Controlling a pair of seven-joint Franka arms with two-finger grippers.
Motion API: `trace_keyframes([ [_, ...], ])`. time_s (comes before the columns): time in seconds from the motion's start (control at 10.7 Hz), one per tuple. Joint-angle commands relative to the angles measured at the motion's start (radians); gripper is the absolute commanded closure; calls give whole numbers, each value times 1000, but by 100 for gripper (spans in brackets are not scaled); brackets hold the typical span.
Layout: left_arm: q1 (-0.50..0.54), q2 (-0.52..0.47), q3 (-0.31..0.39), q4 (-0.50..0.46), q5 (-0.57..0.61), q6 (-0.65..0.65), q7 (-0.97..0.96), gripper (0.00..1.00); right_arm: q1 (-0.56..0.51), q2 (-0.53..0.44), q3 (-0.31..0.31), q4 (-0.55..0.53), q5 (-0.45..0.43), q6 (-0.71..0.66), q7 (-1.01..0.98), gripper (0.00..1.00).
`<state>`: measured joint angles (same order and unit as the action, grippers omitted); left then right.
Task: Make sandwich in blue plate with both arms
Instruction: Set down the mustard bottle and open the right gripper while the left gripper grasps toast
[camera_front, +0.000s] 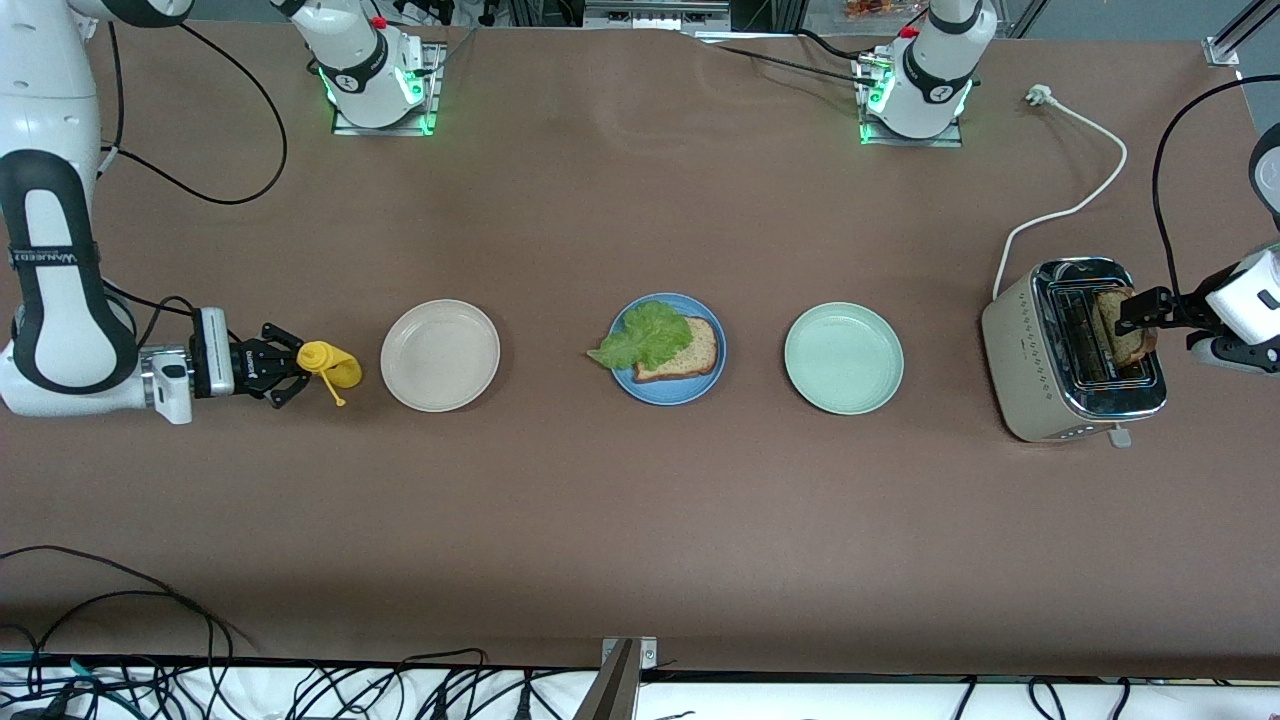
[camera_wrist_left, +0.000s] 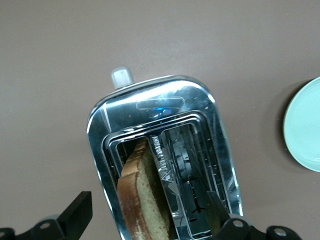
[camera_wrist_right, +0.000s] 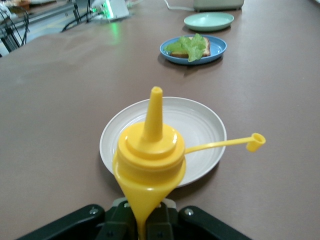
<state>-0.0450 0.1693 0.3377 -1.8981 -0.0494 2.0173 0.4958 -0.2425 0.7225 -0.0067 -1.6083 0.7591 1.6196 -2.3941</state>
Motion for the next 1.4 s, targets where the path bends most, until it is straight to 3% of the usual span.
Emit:
trace_keyframes([
  [0.0, -3, 6, 37, -15, -36, 24, 46, 0, -27, 47, 16, 2, 57, -35, -53, 95],
  [0.09, -3, 12, 49, -19, -38, 32, 56, 0, -31, 51, 16, 4, 59, -43, -50, 91],
  [0.19, -3, 12, 49, -21, -40, 32, 58, 0, -31, 54, 16, 4, 62, -65, -30, 23],
  [0.28, -3, 12, 49, -22, -40, 32, 58, 0, -34, 69, 14, 5, 62, -85, -43, 0],
  [0.84, -1, 13, 60, -53, -66, 32, 61, 2, -54, 64, 13, 108, 8, -116, 123, 0],
  [0.93, -1, 12, 66, -56, -73, 32, 61, 16, -55, 63, 11, 117, 0, -118, 171, 0],
  [1.12, -1, 12, 69, -64, -75, 31, 61, 65, -54, 48, -9, 122, -32, -173, 328, 0],
  [1.31, -1, 12, 72, -70, -87, 32, 61, 97, -54, 48, -32, 206, -70, -269, 534, 0],
])
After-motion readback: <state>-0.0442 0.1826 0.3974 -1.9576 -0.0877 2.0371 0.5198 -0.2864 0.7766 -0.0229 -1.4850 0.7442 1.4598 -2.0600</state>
